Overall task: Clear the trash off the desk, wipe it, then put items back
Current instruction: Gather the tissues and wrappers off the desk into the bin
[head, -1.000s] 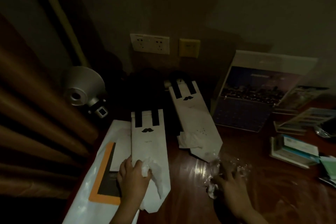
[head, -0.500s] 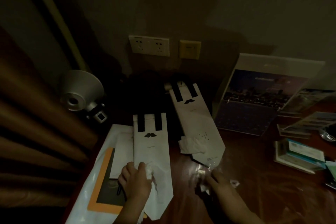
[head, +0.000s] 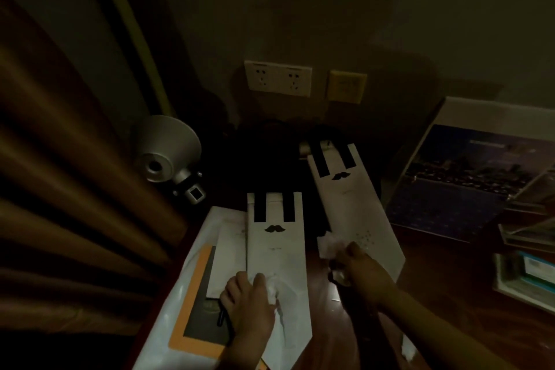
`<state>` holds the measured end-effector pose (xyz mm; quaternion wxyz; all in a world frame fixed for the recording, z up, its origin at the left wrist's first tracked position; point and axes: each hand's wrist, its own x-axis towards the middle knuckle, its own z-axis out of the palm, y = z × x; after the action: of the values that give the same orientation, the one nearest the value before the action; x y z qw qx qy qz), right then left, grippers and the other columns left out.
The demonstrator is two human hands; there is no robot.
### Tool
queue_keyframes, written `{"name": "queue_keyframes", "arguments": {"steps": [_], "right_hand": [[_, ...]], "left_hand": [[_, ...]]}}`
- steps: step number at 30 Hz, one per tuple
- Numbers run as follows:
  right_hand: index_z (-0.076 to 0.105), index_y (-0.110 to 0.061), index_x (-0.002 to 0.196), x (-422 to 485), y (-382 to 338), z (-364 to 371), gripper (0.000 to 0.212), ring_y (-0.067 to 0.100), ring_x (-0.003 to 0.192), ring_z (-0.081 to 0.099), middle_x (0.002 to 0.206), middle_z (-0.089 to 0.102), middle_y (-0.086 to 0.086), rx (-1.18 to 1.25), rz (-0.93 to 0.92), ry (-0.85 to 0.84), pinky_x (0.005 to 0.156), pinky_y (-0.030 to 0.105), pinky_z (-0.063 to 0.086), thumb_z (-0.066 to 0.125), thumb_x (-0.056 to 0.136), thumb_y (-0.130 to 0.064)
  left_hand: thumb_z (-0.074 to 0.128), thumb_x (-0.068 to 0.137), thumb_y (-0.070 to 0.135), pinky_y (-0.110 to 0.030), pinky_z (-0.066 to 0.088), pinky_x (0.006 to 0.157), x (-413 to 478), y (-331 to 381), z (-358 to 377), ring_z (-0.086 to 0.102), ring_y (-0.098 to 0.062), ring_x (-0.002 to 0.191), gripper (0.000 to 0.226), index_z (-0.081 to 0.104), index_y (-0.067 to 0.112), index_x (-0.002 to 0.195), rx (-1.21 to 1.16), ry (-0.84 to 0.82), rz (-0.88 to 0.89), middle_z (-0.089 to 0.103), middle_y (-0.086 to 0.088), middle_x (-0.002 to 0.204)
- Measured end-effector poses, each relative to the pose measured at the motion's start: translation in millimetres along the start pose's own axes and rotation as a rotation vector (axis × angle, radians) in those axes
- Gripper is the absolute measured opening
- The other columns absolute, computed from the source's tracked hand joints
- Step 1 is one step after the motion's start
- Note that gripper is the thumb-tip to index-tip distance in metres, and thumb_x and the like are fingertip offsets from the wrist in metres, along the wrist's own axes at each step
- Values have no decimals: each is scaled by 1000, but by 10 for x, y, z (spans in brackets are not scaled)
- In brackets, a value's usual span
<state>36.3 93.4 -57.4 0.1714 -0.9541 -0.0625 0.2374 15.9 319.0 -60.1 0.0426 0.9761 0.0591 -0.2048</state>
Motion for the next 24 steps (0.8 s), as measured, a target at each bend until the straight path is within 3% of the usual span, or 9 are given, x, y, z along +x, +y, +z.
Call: {"name": "queue_keyframes", "arguments": {"steps": [3, 5, 8, 10, 14, 17, 19, 22, 24], "right_hand": [[46, -24, 125, -95, -59, -47, 36, 14, 97, 53, 121, 46, 0, 50, 47, 20, 72, 17, 38, 56, 91, -32], [37, -24, 124, -51, -1, -45, 38, 11, 82, 53, 107, 52, 1, 271, 147, 154, 61, 13, 33, 56, 91, -23], [0, -20, 146, 114, 350, -118, 88, 18, 70, 63, 86, 65, 10, 565, 321, 271, 64, 23, 49, 64, 86, -15], [-6, -12, 145, 198, 528, -152, 116, 27, 83, 67, 100, 66, 14, 661, 431, 252, 71, 36, 53, 81, 70, -32], [36, 3, 125, 232, 545, -29, 79, 29, 100, 60, 117, 55, 14, 746, 672, 194, 64, 34, 54, 82, 64, -15], [38, 4, 131, 224, 516, 163, 91, 30, 100, 64, 118, 59, 17, 755, 715, 182, 79, 41, 56, 82, 59, -30], [39, 9, 122, 206, 423, 204, 73, 34, 107, 60, 122, 55, 21, 710, 742, 228, 87, 40, 51, 80, 71, -21], [34, 5, 122, 99, 228, 98, 67, 35, 101, 61, 118, 55, 22, 743, 730, 310, 80, 42, 53, 77, 74, -15], [31, 3, 129, -31, 192, -3, 65, 24, 89, 61, 113, 56, 15, 827, 650, 372, 62, 25, 51, 71, 79, -8]], "left_hand": [[55, 88, 48, -40, 17, 106, -21, -66, 20, 20, -26, 131, 53, 33, 35, 134, 3, -23, -8, 23, -3, 139], [56, 88, 48, -41, 15, 108, 3, -104, 22, 18, -27, 133, 55, 31, 35, 135, -2, -46, -13, 20, -3, 141], [55, 88, 47, -41, 14, 107, 64, -68, -11, 16, -28, 132, 56, 30, 34, 136, 3, -52, -1, 18, -5, 141], [55, 89, 45, -40, 15, 107, 55, -23, -24, 17, -28, 131, 54, 31, 33, 135, -1, -59, 5, 19, -5, 139], [57, 88, 42, -39, 16, 105, 56, -3, -36, 19, -28, 131, 52, 34, 32, 134, -7, -70, 6, 22, -5, 138], [58, 88, 41, -39, 17, 105, 69, -15, -59, 21, -27, 129, 49, 36, 33, 131, -6, -80, -2, 24, -4, 136], [59, 87, 44, -39, 18, 105, 81, -45, -57, 21, -27, 128, 49, 37, 34, 130, 4, -82, -10, 24, -4, 136], [59, 87, 46, -40, 16, 105, 108, -86, -40, 19, -28, 127, 50, 37, 35, 130, 8, -86, -20, 23, -4, 136], [59, 86, 47, -40, 16, 105, 118, -102, -22, 19, -28, 127, 50, 37, 36, 130, 12, -87, -17, 22, -4, 136]]}}
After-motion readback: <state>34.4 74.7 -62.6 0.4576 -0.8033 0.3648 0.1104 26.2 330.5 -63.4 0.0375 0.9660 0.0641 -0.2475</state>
